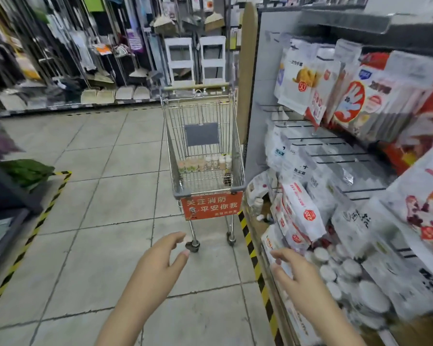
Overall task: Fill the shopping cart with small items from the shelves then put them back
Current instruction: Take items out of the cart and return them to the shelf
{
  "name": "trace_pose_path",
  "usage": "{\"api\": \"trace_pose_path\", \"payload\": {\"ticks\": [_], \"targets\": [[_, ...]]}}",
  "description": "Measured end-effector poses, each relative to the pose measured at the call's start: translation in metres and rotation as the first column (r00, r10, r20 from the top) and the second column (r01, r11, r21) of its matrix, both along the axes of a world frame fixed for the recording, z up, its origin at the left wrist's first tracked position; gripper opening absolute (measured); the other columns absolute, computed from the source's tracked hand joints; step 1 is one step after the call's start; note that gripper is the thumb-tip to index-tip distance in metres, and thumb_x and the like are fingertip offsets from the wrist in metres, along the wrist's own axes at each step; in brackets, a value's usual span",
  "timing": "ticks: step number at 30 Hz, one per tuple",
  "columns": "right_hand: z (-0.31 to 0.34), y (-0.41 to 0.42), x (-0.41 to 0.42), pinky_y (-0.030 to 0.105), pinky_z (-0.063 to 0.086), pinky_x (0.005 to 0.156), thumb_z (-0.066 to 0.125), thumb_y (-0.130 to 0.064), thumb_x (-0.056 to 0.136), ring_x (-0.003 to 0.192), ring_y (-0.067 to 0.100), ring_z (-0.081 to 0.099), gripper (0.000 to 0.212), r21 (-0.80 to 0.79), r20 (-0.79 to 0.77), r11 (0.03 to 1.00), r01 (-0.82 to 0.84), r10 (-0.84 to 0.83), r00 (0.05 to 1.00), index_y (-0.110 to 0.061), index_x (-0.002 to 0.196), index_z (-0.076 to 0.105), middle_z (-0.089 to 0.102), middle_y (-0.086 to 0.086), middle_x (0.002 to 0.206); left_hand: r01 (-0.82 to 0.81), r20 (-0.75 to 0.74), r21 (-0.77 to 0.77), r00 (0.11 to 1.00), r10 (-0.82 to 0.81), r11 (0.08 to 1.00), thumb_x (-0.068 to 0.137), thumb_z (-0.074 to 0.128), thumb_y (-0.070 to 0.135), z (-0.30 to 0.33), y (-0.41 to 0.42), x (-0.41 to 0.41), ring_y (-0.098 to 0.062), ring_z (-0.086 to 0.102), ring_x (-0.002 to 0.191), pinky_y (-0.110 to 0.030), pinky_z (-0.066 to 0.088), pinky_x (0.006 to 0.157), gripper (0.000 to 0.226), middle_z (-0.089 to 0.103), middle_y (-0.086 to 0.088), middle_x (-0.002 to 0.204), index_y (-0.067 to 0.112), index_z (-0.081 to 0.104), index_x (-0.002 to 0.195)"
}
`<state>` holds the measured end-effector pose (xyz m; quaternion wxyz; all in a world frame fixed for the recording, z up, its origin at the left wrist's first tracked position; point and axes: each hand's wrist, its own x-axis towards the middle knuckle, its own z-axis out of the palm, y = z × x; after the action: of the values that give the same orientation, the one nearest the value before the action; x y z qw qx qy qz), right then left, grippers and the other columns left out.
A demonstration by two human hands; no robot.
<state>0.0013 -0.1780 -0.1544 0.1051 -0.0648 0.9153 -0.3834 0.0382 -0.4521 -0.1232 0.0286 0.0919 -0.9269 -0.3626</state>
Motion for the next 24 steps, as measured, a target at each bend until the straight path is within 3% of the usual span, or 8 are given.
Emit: {"api": "trace_pose_path", "payload": {"ticks": [4, 9, 14, 20, 24], "targets": [[-0.005, -0.024, -0.078, 0.019, 0.039, 0.096, 0.052, -0.028, 0.096, 0.114, 0.0, 0.048, 0.031, 0.015, 0.006, 0.999, -0.05, 0.05, 0.999, -0.029, 0.127, 0.053, 0.056, -0.016, 0.124, -0.078, 0.045, 0.006, 0.996, 0.078, 0.997, 0.093, 0.056, 0.028, -0.015, -0.02, -0.057, -0.004, 0.051, 0.113, -0.02, 0.037, 0.09, 0.038, 0.057, 0.012, 0.125, 0.022, 0.052, 0.13], [-0.007, -0.074, -0.159, 0.013, 0.038, 0.08, 0.053, -0.027, 0.095, 0.092, -0.005, 0.05, 0.027, 0.009, 0.004, 0.989, -0.146, 0.146, 0.989, -0.028, 0.122, 0.056, 0.057, -0.014, 0.114, -0.158, 0.12, 0.014, 0.981, 0.155, 0.987, 0.092, 0.058, 0.023, -0.028, -0.065, -0.117, -0.011, 0.054, 0.113, -0.025, 0.039, 0.09, 0.036, 0.06, 0.005, 0.124, 0.017, 0.055, 0.128], [-0.018, -0.118, -0.241, 0.02, 0.041, 0.095, 0.051, -0.031, 0.096, 0.112, -0.003, 0.049, 0.03, 0.035, -0.019, 0.987, -0.159, 0.16, 0.987, -0.029, 0.125, 0.054, 0.053, -0.02, 0.122, -0.192, 0.155, -0.015, 0.969, 0.192, 0.981, 0.092, 0.059, 0.021, -0.042, -0.117, -0.2, -0.018, 0.057, 0.112, -0.031, 0.042, 0.089, 0.029, 0.063, 0.001, 0.119, 0.015, 0.058, 0.12], [-0.036, -0.135, -0.314, 0.017, 0.043, 0.084, 0.055, -0.023, 0.094, 0.102, 0.003, 0.056, 0.022, 0.015, 0.055, 0.999, -0.037, 0.036, 0.998, -0.028, 0.116, 0.059, 0.059, -0.017, 0.108, -0.069, 0.22, -0.085, 0.972, 0.086, 0.994, 0.091, 0.059, 0.021, -0.057, -0.153, -0.318, -0.017, 0.056, 0.115, -0.029, 0.041, 0.097, 0.037, 0.06, 0.001, 0.127, 0.014, 0.055, 0.128], [-0.046, -0.124, -0.351, 0.006, 0.039, 0.077, 0.055, -0.022, 0.094, 0.101, 0.0, 0.055, 0.021, 0.024, 0.127, 0.999, 0.027, -0.03, 0.991, -0.037, 0.108, 0.053, 0.059, -0.018, 0.107, 0.059, 0.257, -0.119, 0.966, -0.026, 0.991, 0.095, 0.053, 0.026, -0.064, -0.145, -0.39, -0.015, 0.053, 0.12, -0.025, 0.039, 0.095, 0.039, 0.056, 0.002, 0.132, 0.016, 0.051, 0.132]]}}
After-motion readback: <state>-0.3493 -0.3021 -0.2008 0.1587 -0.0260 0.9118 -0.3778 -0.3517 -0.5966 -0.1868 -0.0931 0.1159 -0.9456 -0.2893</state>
